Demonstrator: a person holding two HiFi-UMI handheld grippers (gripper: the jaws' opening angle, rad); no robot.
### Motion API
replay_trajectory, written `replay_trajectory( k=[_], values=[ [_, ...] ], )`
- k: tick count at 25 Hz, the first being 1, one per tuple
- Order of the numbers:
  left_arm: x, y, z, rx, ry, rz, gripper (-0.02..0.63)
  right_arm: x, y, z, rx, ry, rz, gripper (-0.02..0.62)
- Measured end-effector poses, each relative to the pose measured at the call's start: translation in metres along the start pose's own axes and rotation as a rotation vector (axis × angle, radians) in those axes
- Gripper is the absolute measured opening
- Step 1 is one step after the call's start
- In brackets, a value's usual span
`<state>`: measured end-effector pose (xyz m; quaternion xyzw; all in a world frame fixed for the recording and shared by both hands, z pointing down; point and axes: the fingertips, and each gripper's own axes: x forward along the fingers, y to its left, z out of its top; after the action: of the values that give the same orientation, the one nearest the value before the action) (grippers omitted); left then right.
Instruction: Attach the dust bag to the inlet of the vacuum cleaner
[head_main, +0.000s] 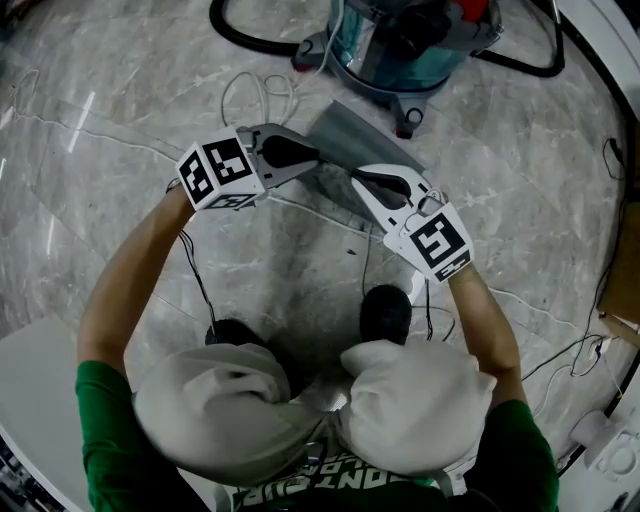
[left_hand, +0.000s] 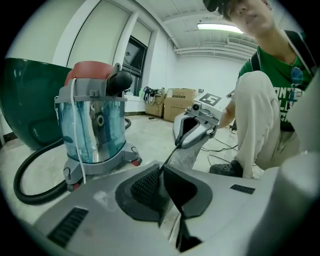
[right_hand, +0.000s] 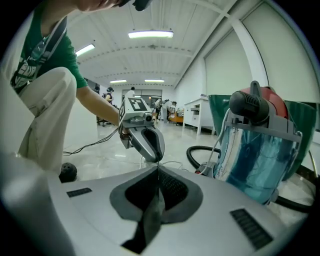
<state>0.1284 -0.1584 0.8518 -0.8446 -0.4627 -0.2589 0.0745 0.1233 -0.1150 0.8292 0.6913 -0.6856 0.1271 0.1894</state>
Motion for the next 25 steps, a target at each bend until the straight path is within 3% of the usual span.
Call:
replay_trajectory(
  k=[10,25],
  values=[
    [-0.004,0.0,0.016,0.081,0.02,-0.007,0.006,-0.006,-0.011,0.017,0.026,-0.04,0.023,0.014],
    [-0.045,0.048,0.119,0.186,-0.112,0.167,0.012,-0.036,-0.074,0.097,0.082,-0.223,-0.114,0.015]
  ],
)
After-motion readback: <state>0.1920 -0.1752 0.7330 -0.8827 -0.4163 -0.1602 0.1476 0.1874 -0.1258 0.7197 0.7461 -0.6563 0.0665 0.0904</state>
